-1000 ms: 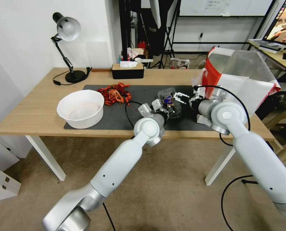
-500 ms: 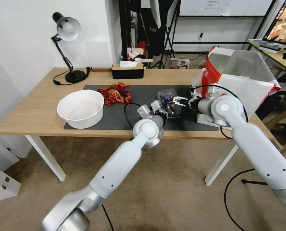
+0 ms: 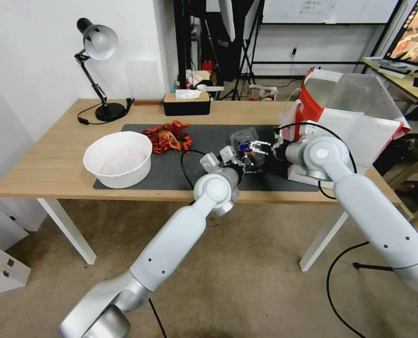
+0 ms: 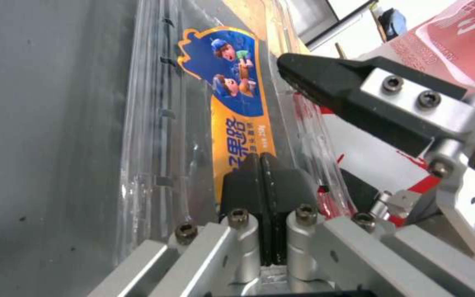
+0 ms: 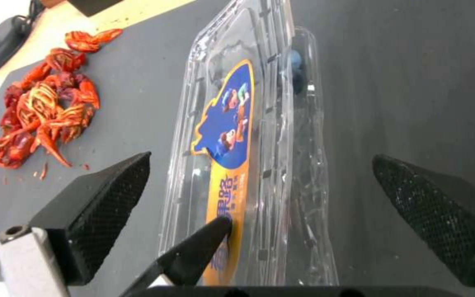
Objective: Close the takeout container lid, then place the container into the takeout bag.
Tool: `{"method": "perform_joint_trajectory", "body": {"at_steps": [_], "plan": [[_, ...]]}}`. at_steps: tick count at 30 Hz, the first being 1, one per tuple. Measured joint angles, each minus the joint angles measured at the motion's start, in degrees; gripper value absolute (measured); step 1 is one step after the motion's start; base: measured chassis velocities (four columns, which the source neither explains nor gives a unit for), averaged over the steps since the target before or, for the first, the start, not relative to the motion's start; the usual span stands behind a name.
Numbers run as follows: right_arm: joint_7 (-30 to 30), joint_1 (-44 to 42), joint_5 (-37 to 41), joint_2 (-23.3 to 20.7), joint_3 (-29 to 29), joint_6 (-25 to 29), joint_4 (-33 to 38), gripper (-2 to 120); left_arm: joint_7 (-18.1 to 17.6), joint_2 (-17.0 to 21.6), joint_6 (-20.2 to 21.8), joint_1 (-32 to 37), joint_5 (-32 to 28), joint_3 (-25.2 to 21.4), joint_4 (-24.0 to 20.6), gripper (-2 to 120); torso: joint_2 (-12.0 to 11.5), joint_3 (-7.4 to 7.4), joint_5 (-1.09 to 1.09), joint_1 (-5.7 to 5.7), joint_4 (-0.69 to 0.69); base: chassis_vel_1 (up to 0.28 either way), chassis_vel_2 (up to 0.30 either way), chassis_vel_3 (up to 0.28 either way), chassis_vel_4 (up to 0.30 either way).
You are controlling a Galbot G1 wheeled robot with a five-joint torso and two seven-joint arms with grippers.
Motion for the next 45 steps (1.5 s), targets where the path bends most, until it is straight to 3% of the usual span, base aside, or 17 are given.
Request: {"method": "perform_joint_trajectory", "body": {"at_steps": [11,45], "plan": [[-2.60,1.65,0.68,0.54,-1.33,0.02,-3.48,100,0.07,0.19,-0.04,0.02,0.00,-0.02,-0.28,0,0.00,0.00,0.01,0.00,0.00,0.000,0.000,0.000,0.000],[-1.98,3.87,1.29,1.55,-4.39,0.04,-6.00,100,0.19,1.17,-0.16,0.28,-0.30,0.07,-0.99,0,0.00,0.00,0.00,0.00,0.01,0.000,0.000,0.000,0.000]]}}
